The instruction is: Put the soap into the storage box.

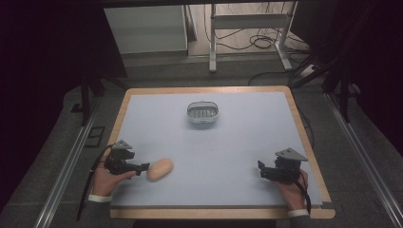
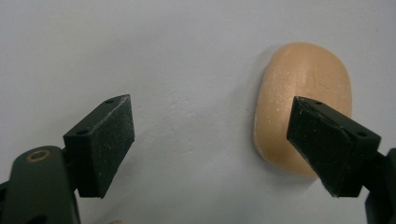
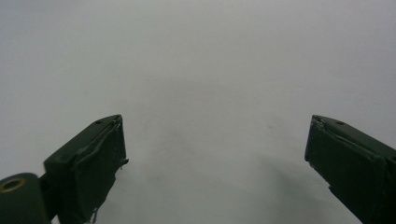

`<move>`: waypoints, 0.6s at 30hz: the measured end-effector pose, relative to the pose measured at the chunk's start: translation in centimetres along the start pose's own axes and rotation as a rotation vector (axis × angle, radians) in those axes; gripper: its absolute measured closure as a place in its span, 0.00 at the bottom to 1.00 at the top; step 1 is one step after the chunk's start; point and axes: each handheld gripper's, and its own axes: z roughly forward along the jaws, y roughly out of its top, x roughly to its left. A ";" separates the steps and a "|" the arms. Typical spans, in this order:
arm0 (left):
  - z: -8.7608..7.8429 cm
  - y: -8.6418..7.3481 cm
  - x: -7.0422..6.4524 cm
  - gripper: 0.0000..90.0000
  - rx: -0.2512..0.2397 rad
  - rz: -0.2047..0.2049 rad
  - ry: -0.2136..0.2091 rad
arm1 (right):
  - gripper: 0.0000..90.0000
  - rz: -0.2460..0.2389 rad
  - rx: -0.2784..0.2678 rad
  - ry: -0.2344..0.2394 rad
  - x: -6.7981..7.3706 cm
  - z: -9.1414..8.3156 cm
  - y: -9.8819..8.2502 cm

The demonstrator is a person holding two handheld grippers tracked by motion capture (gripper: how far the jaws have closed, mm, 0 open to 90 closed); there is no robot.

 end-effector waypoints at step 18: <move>-0.4 0.1 0.1 0.18 -0.020 0.000 0.013 | 0.05 -0.010 -0.039 -0.046 -0.2 -1.0 -0.6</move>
